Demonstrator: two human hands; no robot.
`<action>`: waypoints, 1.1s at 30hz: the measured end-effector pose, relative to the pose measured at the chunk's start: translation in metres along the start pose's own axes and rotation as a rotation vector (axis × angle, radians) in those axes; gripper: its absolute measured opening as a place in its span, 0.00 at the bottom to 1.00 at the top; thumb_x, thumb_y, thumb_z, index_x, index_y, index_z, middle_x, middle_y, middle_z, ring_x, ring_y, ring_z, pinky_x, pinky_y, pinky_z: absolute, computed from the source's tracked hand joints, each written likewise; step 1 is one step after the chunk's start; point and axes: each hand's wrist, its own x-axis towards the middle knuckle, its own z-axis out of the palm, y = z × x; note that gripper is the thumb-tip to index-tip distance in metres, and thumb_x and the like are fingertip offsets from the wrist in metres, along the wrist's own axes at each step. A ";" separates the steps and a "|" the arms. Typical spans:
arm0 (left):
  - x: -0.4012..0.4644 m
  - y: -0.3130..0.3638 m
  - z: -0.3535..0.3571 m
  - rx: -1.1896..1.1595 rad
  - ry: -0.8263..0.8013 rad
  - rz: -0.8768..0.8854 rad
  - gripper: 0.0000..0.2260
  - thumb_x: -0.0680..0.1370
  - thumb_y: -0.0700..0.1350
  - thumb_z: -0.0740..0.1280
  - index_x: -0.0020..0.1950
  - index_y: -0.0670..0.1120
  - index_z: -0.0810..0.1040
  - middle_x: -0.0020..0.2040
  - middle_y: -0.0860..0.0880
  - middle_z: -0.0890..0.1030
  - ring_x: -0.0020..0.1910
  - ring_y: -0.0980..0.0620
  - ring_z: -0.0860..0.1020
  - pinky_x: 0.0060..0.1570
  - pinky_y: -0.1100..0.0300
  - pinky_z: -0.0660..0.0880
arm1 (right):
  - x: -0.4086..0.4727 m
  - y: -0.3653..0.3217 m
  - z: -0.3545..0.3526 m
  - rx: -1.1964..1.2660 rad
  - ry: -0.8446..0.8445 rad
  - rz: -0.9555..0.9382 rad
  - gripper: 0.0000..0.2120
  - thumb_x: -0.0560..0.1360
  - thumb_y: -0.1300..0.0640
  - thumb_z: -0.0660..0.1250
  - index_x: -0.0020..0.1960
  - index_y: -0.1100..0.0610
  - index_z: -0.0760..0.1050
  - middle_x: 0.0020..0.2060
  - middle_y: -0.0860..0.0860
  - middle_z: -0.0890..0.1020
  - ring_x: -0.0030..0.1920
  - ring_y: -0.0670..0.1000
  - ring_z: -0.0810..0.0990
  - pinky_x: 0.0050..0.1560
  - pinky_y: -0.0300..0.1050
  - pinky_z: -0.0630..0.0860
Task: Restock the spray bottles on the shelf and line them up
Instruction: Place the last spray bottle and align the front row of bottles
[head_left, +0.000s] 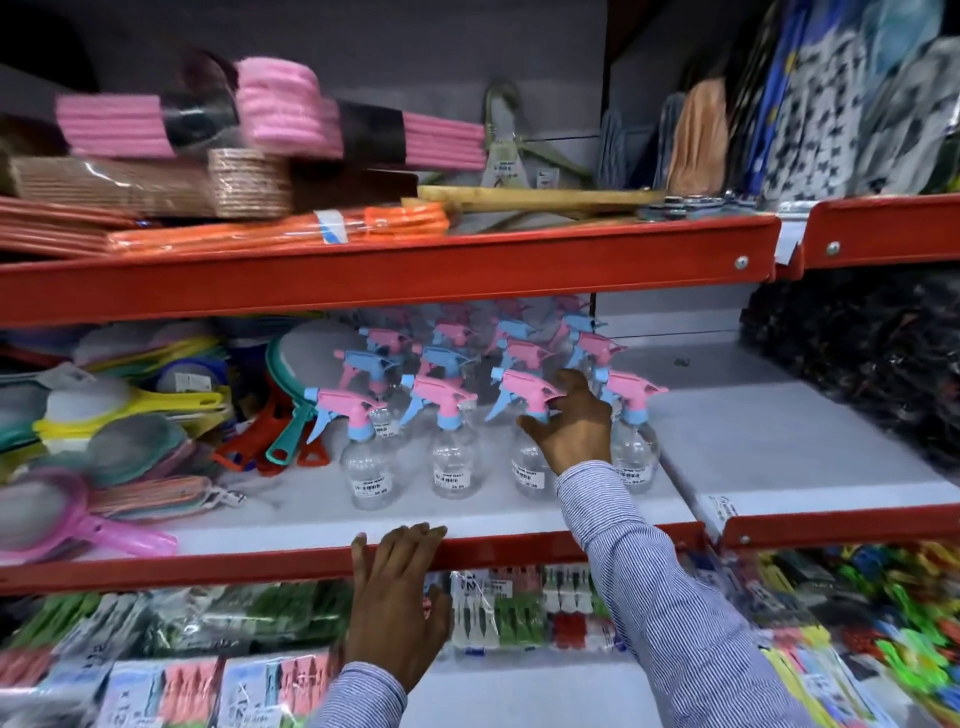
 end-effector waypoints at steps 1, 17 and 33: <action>0.002 -0.001 0.000 0.007 0.008 -0.005 0.26 0.68 0.52 0.62 0.67 0.53 0.72 0.61 0.52 0.79 0.63 0.51 0.70 0.71 0.39 0.54 | 0.000 0.001 0.000 0.014 0.020 -0.010 0.33 0.61 0.58 0.78 0.64 0.54 0.70 0.44 0.56 0.86 0.45 0.56 0.84 0.55 0.51 0.80; 0.002 0.006 -0.004 0.000 -0.003 -0.044 0.25 0.70 0.54 0.62 0.68 0.53 0.72 0.65 0.52 0.78 0.67 0.46 0.71 0.73 0.39 0.55 | -0.039 0.003 -0.033 0.038 0.048 -0.094 0.31 0.66 0.62 0.77 0.66 0.52 0.71 0.49 0.55 0.85 0.45 0.54 0.84 0.53 0.49 0.81; 0.115 0.103 0.017 -0.676 -0.096 -0.257 0.25 0.71 0.42 0.73 0.67 0.47 0.71 0.51 0.55 0.77 0.50 0.52 0.79 0.39 0.82 0.67 | -0.039 0.056 -0.020 -0.067 -0.264 0.054 0.16 0.72 0.64 0.66 0.59 0.57 0.77 0.54 0.56 0.84 0.56 0.56 0.81 0.60 0.42 0.75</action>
